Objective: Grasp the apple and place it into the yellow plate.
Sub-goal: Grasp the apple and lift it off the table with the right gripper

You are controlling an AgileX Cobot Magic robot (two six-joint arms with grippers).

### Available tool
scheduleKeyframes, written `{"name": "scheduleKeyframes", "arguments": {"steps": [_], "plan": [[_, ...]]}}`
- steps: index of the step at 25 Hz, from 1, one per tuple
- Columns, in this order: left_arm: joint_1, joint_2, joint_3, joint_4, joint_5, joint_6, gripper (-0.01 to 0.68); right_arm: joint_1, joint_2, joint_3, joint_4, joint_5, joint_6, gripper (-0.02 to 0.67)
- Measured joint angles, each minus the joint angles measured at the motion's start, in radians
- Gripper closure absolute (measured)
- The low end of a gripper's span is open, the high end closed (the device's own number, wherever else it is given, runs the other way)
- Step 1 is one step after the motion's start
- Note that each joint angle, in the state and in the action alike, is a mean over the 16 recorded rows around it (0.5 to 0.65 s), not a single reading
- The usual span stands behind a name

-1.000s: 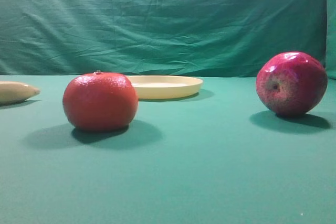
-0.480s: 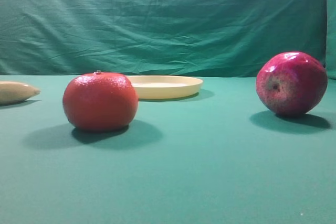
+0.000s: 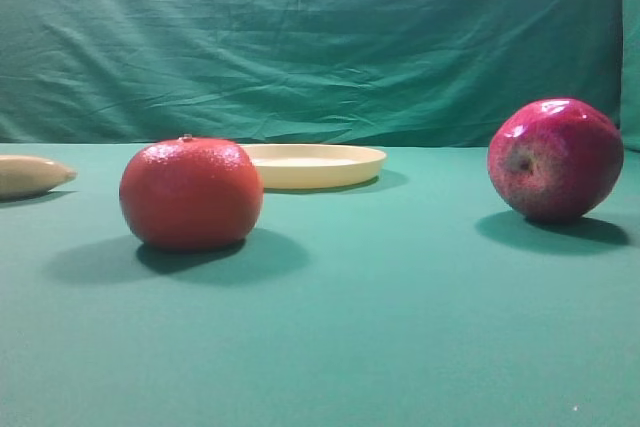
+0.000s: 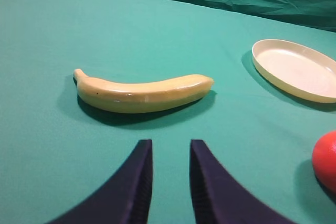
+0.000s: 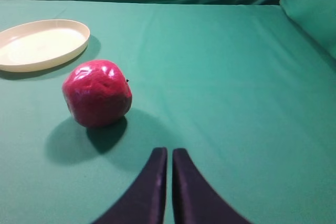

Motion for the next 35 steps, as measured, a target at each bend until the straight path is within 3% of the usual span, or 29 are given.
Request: {"name": "scheduleKeyframes", "arguments": {"steps": [14,21,35], "plan": [[0.000,0.000,0.000,0.000,0.000,0.000,0.516,0.000,0.019,-0.071,0.091,-0.207,0.000,0.649],[0.000,0.000,0.000,0.000,0.000,0.000,0.516,0.000,0.156,-0.235,0.103,-0.064,-0.013,0.649],[0.000,0.000,0.000,0.000,0.000,0.000,0.516,0.000,0.639,-0.531,0.188,0.209,-0.139,0.649]]}}
